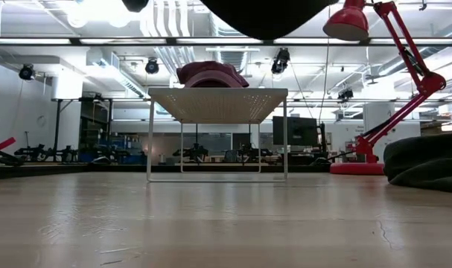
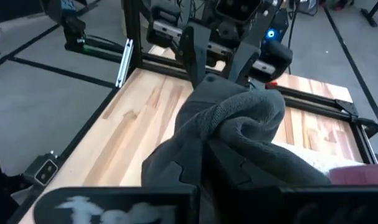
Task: Pick & Place hat
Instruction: Put the top left black cap on the shelf
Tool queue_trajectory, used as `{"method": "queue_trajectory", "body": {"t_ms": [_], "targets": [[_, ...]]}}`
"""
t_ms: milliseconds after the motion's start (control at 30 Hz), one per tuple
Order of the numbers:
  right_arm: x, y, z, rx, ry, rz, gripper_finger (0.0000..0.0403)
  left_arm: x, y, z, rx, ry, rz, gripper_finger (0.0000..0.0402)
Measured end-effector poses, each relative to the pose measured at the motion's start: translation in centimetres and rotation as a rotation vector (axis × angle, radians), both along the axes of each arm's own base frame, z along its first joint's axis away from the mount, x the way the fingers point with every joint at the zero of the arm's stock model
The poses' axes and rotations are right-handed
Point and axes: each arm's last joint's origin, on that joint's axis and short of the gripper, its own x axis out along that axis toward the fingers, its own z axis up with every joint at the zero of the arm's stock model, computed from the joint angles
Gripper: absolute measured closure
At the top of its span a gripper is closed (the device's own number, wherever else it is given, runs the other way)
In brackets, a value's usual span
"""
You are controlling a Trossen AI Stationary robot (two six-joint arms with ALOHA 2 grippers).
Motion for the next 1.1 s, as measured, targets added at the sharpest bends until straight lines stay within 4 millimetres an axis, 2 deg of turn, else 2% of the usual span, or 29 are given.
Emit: {"method": "queue_trajectory", "body": {"t_ms": [167, 333, 400, 600, 800, 1100], "targets": [[0.2, 0.0, 0.0, -0.002, -0.008, 0.002, 0.0394, 0.0, 0.0, -0.1, -0.003, 0.006, -0.007, 0.0308], [0.0, 0.0, 0.1, -0.001, -0.008, 0.002, 0.0394, 0.0, -0.1, -0.1, 0.005, 0.010, -0.059, 0.0381], [-0.1, 0.0, 0.1, -0.002, -0.003, 0.002, 0.0394, 0.0, -0.3, -0.1, 0.012, 0.012, -0.103, 0.0395], [-0.2, 0.0, -0.2, 0.003, 0.033, 0.000, 0.0394, -0.1, -0.8, -0.3, 0.081, 0.031, -0.317, 0.0400], [-0.3, 0.1, -0.5, 0.071, 0.078, 0.020, 0.0392, -0.3, -0.9, -0.8, 0.103, 0.114, -0.375, 0.0401], [-0.2, 0.4, -2.6, 0.117, 0.181, -0.001, 0.0326, -1.2, -0.5, 1.1, 0.213, 0.203, -0.394, 0.0401]]}}
